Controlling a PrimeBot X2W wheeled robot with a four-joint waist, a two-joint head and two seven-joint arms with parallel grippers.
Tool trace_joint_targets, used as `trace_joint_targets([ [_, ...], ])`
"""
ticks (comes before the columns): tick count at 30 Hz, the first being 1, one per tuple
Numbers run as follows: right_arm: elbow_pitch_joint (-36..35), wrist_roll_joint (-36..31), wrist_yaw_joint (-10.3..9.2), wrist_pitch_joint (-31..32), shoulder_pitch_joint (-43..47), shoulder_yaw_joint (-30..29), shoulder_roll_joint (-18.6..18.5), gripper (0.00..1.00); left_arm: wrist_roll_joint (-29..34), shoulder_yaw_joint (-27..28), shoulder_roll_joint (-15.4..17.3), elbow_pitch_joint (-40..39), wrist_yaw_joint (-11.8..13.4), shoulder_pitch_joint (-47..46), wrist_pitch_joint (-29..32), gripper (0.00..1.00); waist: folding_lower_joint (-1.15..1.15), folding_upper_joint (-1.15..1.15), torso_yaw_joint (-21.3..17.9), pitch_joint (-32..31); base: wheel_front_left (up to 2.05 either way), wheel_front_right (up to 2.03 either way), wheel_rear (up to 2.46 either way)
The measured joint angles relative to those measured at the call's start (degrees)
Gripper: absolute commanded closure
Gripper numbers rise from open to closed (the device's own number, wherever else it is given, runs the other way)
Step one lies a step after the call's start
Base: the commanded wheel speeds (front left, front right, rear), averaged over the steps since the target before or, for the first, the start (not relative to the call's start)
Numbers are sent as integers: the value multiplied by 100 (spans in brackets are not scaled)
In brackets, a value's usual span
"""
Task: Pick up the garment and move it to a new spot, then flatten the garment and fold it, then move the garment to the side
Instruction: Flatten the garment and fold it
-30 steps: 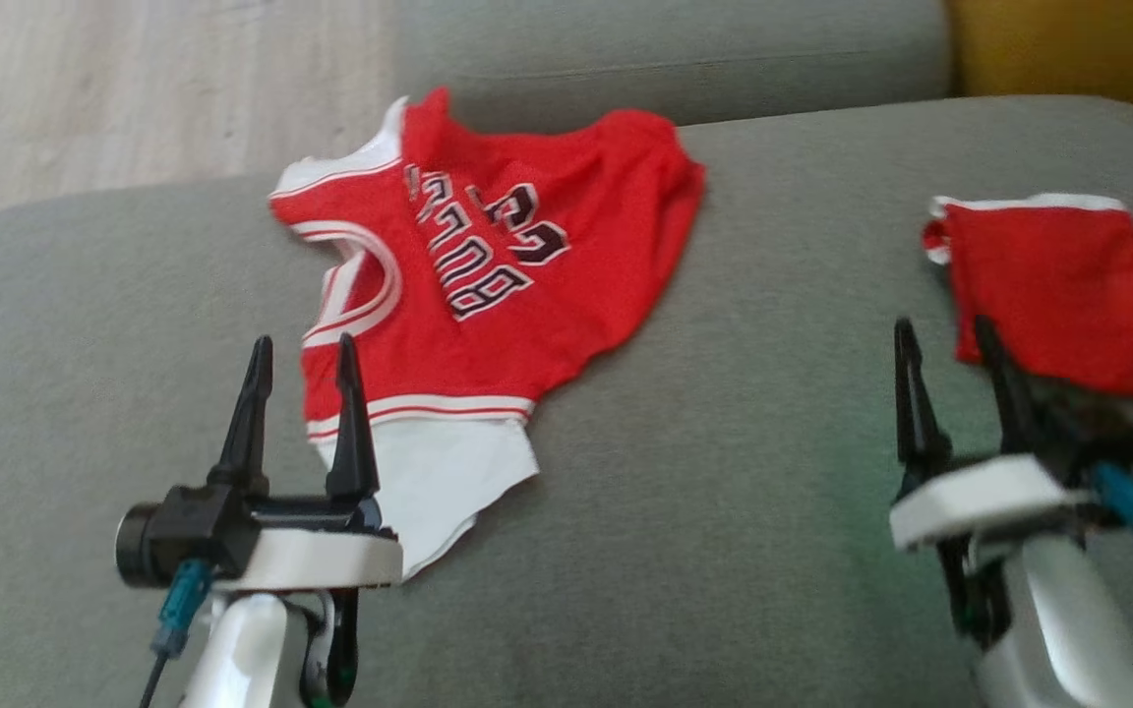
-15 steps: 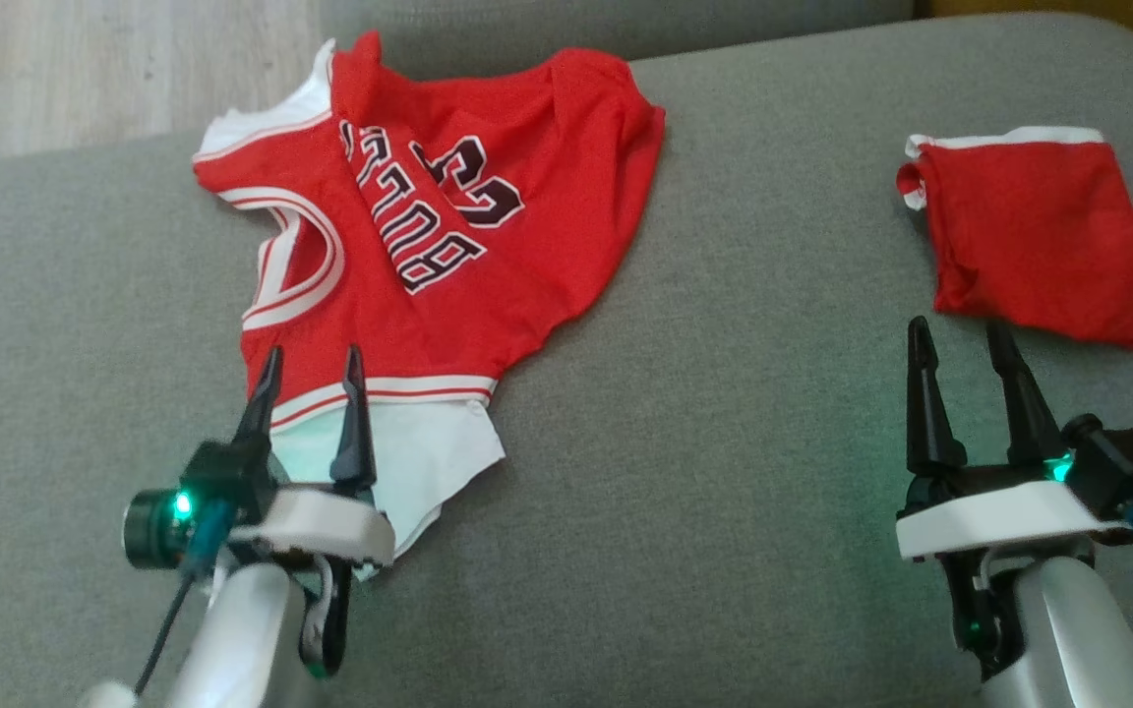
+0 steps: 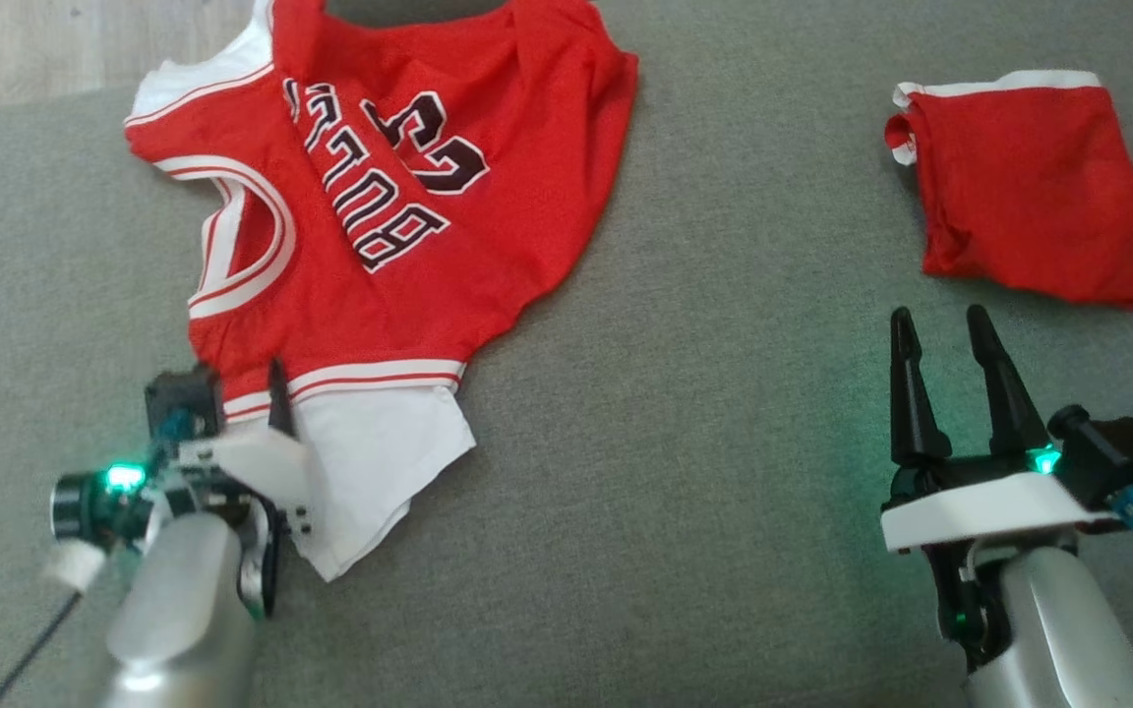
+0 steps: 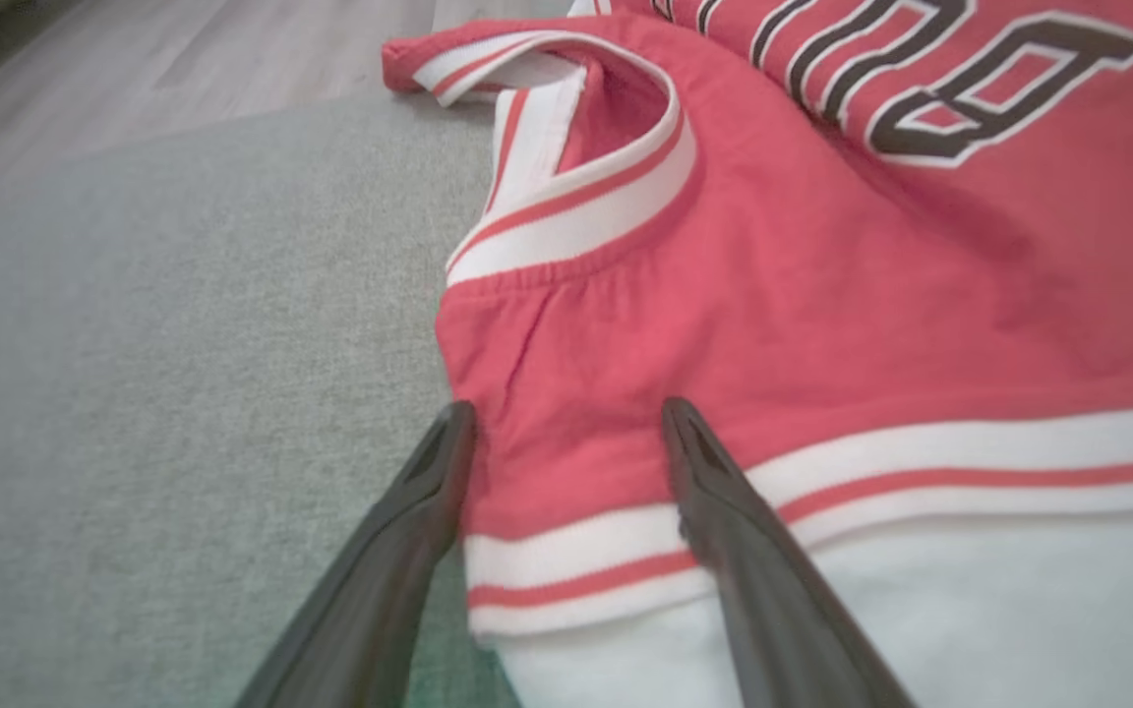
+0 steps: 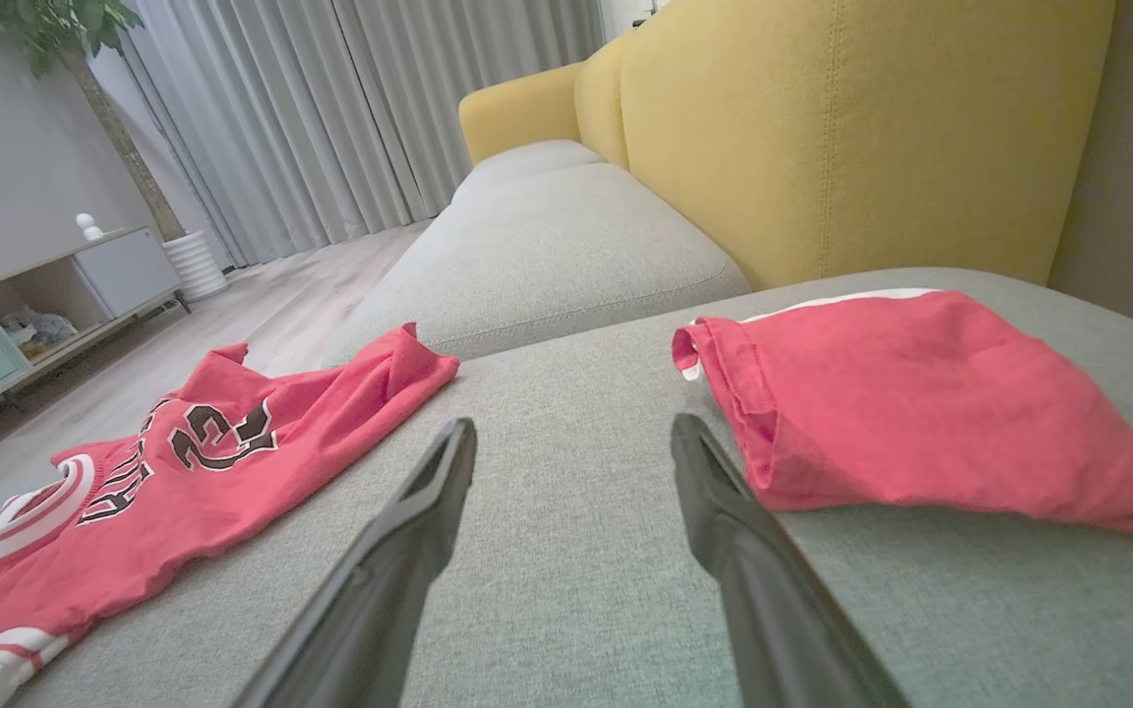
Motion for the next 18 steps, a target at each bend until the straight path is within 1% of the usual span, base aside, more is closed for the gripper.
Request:
trace_joint_targets([
  [1,0,0,0,0,0,0,0,0,0,0,0,0,0,0,0,0,0,0,0,0,0,0,0],
  [2,2,14,0,-14,-27,4,0,0,0,-9,27,26,-49,-88,129,18,0,0,-17,18,0,0,0],
  [3,0,19,0,-33,-43,5,0,0,0,-26,69,58,-97,-174,218,93,0,0,-31,34,0,0,0],
  [4,3,19,0,-34,-46,9,0,0,0,-46,114,81,-158,-240,270,100,0,0,-44,46,0,0,0],
  [5,13,19,0,-34,-46,14,0,0,2,-78,158,94,-216,-272,307,100,0,0,-57,53,0,0,0],
  [10,69,27,0,-36,-44,23,3,0,111,-165,366,70,-207,-288,208,100,0,0,-85,42,0,0,0],
  [16,121,68,0,-37,-55,89,4,0,160,8,855,32,7,-492,33,100,0,0,-125,-2,0,0,0],
  [18,125,69,0,-37,-76,138,4,0,159,92,1011,-27,78,-658,-123,100,0,0,-159,5,0,0,0],
])
